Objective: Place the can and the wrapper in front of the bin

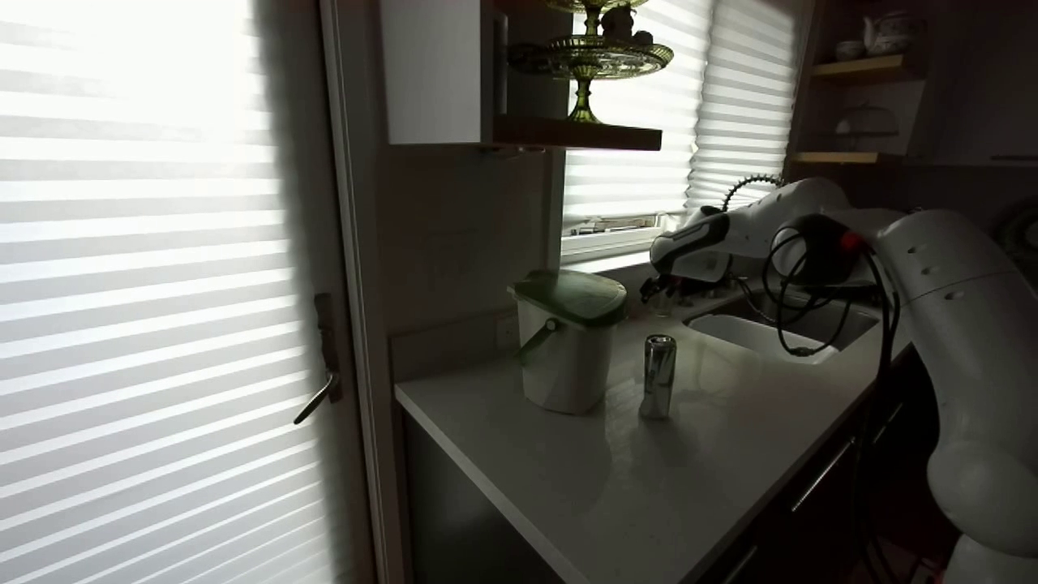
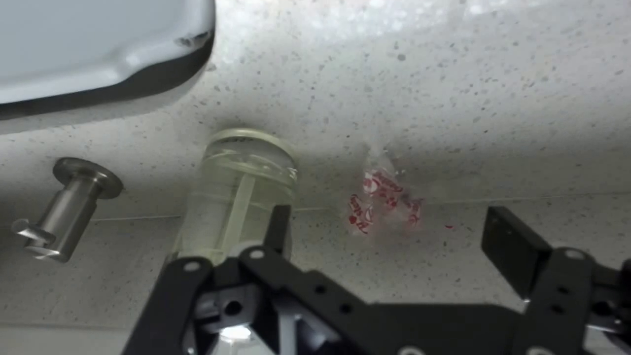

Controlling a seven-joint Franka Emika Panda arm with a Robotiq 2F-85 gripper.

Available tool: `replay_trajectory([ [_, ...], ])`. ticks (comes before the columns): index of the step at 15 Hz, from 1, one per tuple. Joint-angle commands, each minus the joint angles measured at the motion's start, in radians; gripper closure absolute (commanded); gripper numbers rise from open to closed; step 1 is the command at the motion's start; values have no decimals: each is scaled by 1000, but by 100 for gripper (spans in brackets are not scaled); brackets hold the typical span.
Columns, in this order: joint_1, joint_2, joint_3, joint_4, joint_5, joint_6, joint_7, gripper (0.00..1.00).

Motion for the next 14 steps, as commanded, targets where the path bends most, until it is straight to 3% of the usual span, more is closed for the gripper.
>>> replay_trajectory([
  [1,-38,82,37,125,-30,-91,23,21],
  [11,-66,237,70,347,-23,-191,16,97],
  [14,-43,222,21,340,-20,-231,31,100],
])
